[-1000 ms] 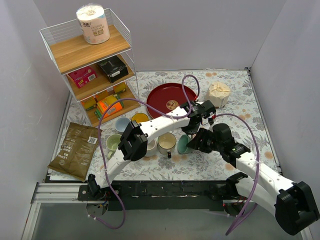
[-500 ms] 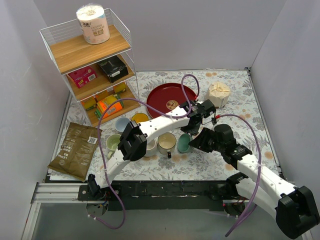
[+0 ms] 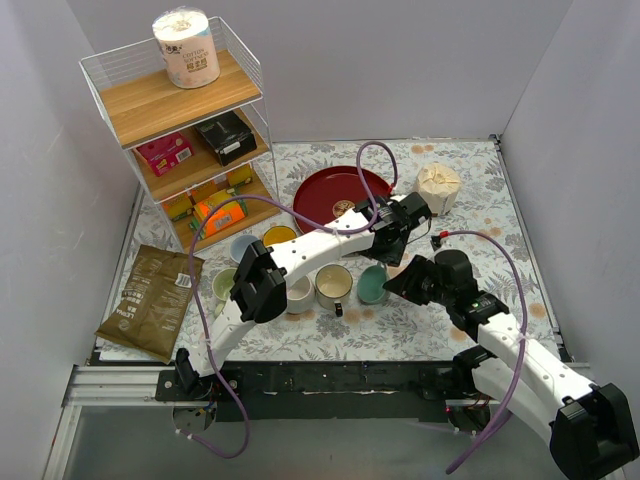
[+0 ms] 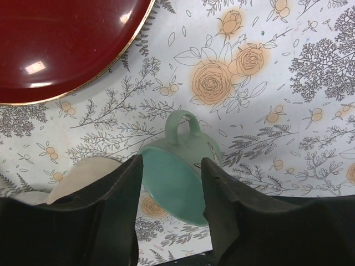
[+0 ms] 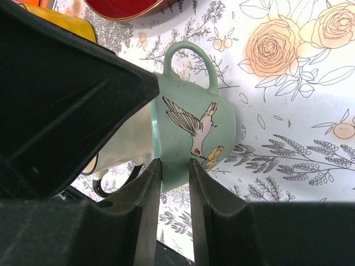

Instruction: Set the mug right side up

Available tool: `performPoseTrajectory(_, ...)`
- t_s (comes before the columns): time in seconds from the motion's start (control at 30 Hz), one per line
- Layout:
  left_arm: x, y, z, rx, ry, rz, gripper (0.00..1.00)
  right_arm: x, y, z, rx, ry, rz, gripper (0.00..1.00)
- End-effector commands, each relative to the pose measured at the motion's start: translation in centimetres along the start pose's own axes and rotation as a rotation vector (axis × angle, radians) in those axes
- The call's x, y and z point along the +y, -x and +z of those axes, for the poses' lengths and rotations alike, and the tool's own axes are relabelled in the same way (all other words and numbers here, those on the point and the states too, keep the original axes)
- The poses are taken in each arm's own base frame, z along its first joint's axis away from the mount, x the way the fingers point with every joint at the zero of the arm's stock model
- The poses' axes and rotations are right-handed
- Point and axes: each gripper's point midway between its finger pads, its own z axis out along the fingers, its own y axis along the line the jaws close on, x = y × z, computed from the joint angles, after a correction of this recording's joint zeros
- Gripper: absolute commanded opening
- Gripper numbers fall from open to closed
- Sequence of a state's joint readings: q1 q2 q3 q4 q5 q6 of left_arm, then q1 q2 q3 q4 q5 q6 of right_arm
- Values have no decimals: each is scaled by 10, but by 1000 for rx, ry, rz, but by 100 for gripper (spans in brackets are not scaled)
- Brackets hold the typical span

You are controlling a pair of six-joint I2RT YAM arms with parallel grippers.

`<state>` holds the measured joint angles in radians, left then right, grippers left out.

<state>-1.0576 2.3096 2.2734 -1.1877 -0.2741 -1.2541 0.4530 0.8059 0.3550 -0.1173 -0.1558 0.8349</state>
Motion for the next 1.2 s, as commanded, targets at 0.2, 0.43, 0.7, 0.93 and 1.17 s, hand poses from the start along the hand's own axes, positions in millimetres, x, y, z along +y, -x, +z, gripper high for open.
performPoseTrajectory(0.2, 6, 39, -63, -157, -58, -69, 52, -38, -26, -9, 83, -161, 55, 1)
performPoseTrajectory(0.43, 12, 46, -78, -190, -62, -91, 57, -49, -31, -16, 65, -206, 97, 1)
performPoseTrajectory(0.7, 17, 52, -94, -235, -79, -108, 64, -60, -39, -22, 62, -242, 147, 1)
performPoseTrajectory(0.93, 25, 53, -105, -260, -77, -108, 65, -52, -28, -21, 28, -229, 139, 1)
performPoseTrajectory(1.17, 29, 51, -107, -260, -64, -107, 66, -26, -5, -15, 10, -168, 71, 9)
